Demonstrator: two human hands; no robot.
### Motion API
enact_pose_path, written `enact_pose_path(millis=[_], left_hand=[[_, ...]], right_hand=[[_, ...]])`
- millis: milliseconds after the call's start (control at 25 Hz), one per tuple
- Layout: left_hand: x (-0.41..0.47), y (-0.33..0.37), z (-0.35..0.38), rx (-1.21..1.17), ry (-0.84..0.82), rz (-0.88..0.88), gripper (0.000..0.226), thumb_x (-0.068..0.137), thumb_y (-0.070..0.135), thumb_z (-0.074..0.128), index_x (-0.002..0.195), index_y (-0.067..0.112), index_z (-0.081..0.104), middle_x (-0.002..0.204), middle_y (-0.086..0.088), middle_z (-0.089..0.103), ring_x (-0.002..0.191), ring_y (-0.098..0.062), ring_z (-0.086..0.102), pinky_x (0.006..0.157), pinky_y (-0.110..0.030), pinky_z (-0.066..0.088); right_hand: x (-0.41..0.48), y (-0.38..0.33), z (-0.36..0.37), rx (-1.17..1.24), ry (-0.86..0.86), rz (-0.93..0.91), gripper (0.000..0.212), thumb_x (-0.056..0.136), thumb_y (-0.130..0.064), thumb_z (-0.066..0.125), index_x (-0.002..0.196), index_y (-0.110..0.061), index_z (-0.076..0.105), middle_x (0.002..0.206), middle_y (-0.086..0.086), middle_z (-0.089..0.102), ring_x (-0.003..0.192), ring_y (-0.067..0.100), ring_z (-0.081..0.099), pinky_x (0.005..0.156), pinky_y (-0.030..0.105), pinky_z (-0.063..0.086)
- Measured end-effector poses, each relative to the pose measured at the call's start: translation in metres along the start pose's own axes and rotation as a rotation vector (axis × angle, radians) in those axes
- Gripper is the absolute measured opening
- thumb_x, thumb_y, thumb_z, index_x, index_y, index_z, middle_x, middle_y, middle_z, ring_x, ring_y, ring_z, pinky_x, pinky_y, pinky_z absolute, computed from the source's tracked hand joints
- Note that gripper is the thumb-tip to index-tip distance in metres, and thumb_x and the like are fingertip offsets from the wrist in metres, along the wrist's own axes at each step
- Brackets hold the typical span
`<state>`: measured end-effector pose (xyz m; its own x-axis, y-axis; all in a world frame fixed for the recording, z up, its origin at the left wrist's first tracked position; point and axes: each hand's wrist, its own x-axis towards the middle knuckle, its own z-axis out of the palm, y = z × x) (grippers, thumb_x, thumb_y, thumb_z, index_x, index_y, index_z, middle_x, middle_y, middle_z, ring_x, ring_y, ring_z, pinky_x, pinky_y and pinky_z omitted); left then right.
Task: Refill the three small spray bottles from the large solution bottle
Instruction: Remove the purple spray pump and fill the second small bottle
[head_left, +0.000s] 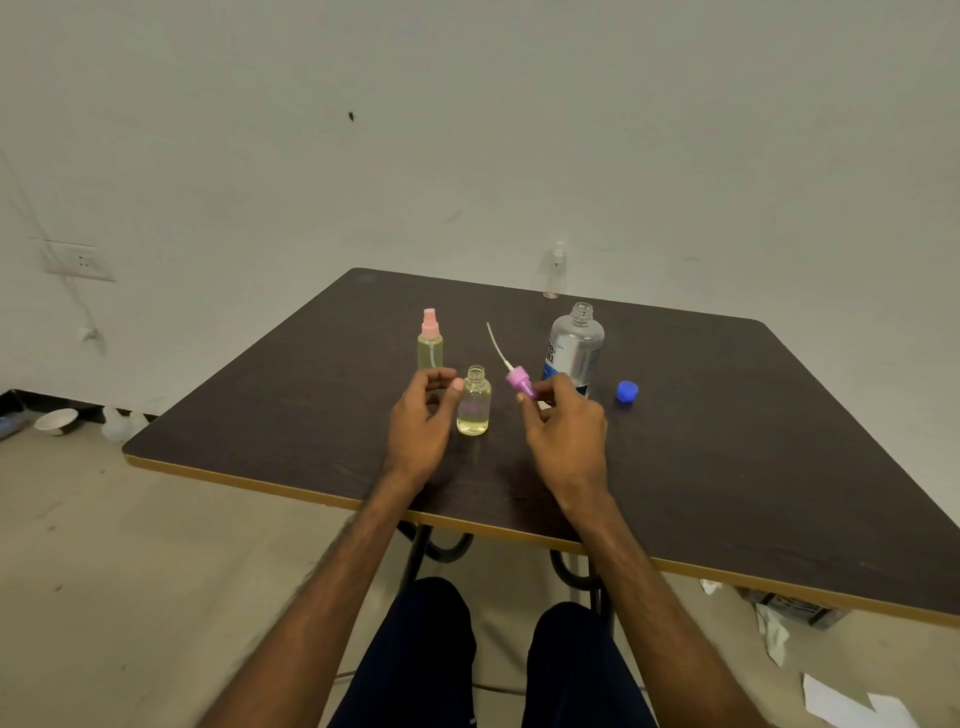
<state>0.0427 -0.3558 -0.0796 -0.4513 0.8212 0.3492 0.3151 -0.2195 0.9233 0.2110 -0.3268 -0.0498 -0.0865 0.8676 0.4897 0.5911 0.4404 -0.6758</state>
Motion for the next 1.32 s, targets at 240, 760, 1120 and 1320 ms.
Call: enact_pose_path(millis=[240,760,1120,1320], left_hand=[[0.0,-0.004,0.001,0.131,-0.186,0.032,0.052,0.085,0.027,0.078,0.13,0.025,0.054,0.124,0.01,0.064,0.114,-0.005,0.06,0.096,-0.026,0.051],[-0.001,-0.004,0.0,0.176,-0.191,0.048,0.051,0.082,0.029,0.08,0.126,0.024,0.055,0.118,0.011,0.065,0.11,-0.006,0.062,0.097,-0.032,0.054],[-0.002,-0.002,0.0,0.188,-0.187,0.053,0.052,0.082,0.029,0.08,0.127,0.022,0.055,0.123,0.007,0.066,0.112,-0.006,0.061,0.098,-0.031,0.053],[-0.001,0.0,0.001,0.21,-0.19,0.042,0.053,0.082,0.029,0.079,0.129,0.023,0.054,0.126,0.006,0.065,0.114,-0.007,0.059,0.099,-0.03,0.051]], right_hand=[[0.003,-0.004,-0.02,0.517,-0.004,0.12,0.02,0.083,-0.011,0.076,0.09,-0.023,0.062,0.09,0.004,0.071,0.076,0.015,0.072,0.063,0.026,0.059],[0.031,-0.013,-0.046,0.61,0.008,0.017,0.026,0.084,-0.017,0.075,0.106,-0.006,0.065,0.098,0.005,0.073,0.088,0.016,0.073,0.075,0.029,0.06],[0.043,-0.033,-0.05,0.352,0.054,-0.18,0.027,0.085,-0.024,0.075,0.108,-0.013,0.068,0.094,-0.008,0.07,0.087,-0.001,0.067,0.078,0.01,0.052],[0.047,-0.043,-0.05,0.379,0.064,-0.216,0.025,0.084,-0.022,0.077,0.106,-0.014,0.069,0.089,-0.012,0.069,0.084,0.0,0.068,0.075,0.011,0.052]])
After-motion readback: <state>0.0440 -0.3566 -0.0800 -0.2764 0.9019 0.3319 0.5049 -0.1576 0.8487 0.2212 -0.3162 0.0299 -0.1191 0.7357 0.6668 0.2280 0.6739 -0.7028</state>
